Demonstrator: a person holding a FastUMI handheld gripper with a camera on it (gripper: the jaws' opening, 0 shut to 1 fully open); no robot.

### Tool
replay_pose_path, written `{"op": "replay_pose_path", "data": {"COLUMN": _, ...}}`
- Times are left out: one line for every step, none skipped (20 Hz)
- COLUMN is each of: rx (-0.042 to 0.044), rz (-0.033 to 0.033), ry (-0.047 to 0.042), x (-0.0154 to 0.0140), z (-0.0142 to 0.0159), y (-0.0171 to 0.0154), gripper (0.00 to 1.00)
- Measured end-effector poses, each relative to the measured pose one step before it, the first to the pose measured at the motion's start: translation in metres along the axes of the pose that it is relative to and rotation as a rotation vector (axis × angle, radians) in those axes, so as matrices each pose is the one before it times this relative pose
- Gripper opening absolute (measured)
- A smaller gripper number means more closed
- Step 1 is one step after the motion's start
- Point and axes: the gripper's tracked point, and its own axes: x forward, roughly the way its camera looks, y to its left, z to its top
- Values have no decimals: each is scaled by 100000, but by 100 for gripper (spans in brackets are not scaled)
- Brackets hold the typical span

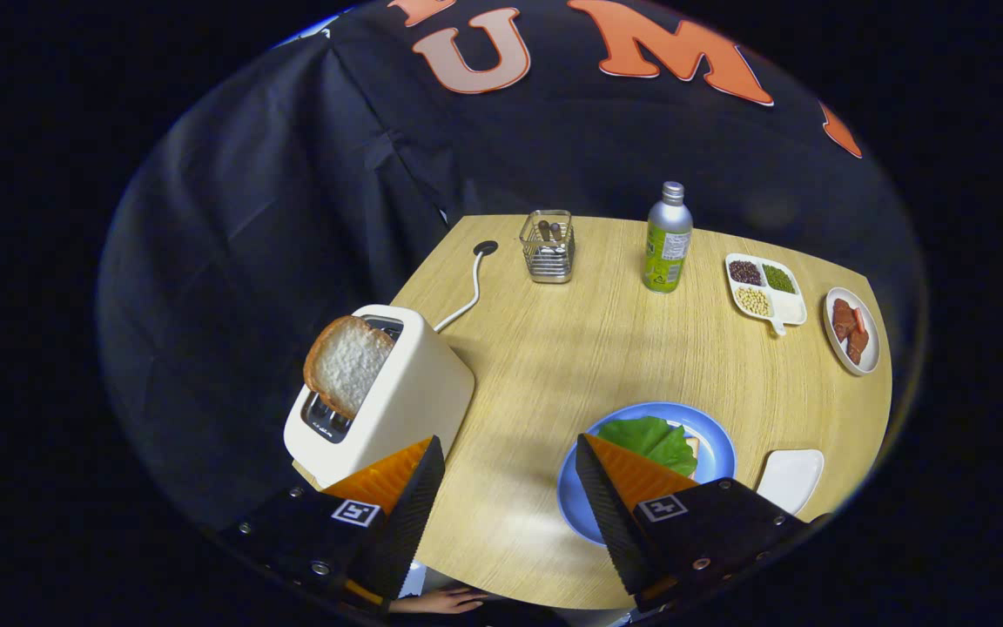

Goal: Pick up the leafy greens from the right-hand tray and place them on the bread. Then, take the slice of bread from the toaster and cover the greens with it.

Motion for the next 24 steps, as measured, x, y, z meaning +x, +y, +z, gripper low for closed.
{"op": "replay_pose_path", "data": {"rx": -1298, "rz": -114, "ry": -411, "x": -130, "z": 707, "y": 986, "gripper": 92}}
{"op": "replay_pose_path", "data": {"rx": -1156, "rz": 87, "ry": -269, "x": -234, "z": 463, "y": 1001, "gripper": 92}}
{"op": "replay_pose_path", "data": {"rx": -1124, "rz": 517, "ry": 170, "x": -37, "z": 519, "y": 1107, "gripper": 92}}
{"op": "replay_pose_path", "data": {"rx": -586, "rz": 1070, "ry": 323, "x": -137, "z": 623, "y": 1271, "gripper": 92}}
{"op": "replay_pose_path", "data": {"rx": -1350, "rz": 1025, "ry": -314, "x": 98, "z": 737, "y": 1248, "gripper": 92}}
{"op": "replay_pose_path", "data": {"rx": -1513, "rz": -120, "ry": -117, "x": 113, "z": 598, "y": 730, "gripper": 92}}
{"op": "replay_pose_path", "data": {"rx": -731, "rz": -311, "ry": -434, "x": 252, "z": 610, "y": 956, "gripper": 92}}
{"op": "replay_pose_path", "data": {"rx": -390, "rz": 591, "ry": 203, "x": 261, "z": 291, "y": 1094, "gripper": 92}}
{"op": "replay_pose_path", "data": {"rx": 103, "rz": -10, "ry": 1087, "x": 539, "z": 120, "y": 899, "gripper": 92}}
{"op": "replay_pose_path", "data": {"rx": -659, "rz": 306, "ry": 1697, "x": 379, "z": -17, "y": 861, "gripper": 91}}
{"op": "replay_pose_path", "data": {"rx": -758, "rz": -146, "ry": 999, "x": 531, "z": 163, "y": 776, "gripper": 92}}
{"op": "replay_pose_path", "data": {"rx": -279, "rz": -827, "ry": 332, "x": 545, "z": 262, "y": 524, "gripper": 92}}
{"op": "replay_pose_path", "data": {"rx": 381, "rz": 120, "ry": 662, "x": 557, "z": 308, "y": 581, "gripper": 92}}
{"op": "replay_pose_path", "data": {"rx": 916, "rz": 465, "ry": 405, "x": 448, "z": 209, "y": 709, "gripper": 91}}
{"op": "replay_pose_path", "data": {"rx": 710, "rz": -83, "ry": 626, "x": 475, "z": 230, "y": 450, "gripper": 91}}
{"op": "replay_pose_path", "data": {"rx": 320, "rz": -263, "ry": 278, "x": 399, "z": 196, "y": 290, "gripper": 90}}
{"op": "replay_pose_path", "data": {"rx": -260, "rz": -758, "ry": 941, "x": 485, "z": 131, "y": 171, "gripper": 90}}
{"op": "replay_pose_path", "data": {"rx": -302, "rz": -553, "ry": 912, "x": 571, "z": -67, "y": 106, "gripper": 90}}
{"op": "replay_pose_path", "data": {"rx": -442, "rz": -589, "ry": 1562, "x": 587, "z": -236, "y": 52, "gripper": 90}}
{"op": "replay_pose_path", "data": {"rx": 201, "rz": -809, "ry": 1694, "x": 497, "z": -435, "y": 208, "gripper": 89}}
{"op": "replay_pose_path", "data": {"rx": 481, "rz": -1315, "ry": 2469, "x": 489, "z": -511, "y": -67, "gripper": 89}}
{"op": "replay_pose_path", "data": {"rx": -181, "rz": -772, "ry": 1017, "x": 385, "z": -190, "y": 114, "gripper": 89}}
{"op": "replay_pose_path", "data": {"rx": -912, "rz": -1222, "ry": 675, "x": 432, "z": -23, "y": -58, "gripper": 89}}
{"op": "replay_pose_path", "data": {"rx": -40, "rz": -657, "ry": 261, "x": 316, "z": -50, "y": -17, "gripper": 89}}
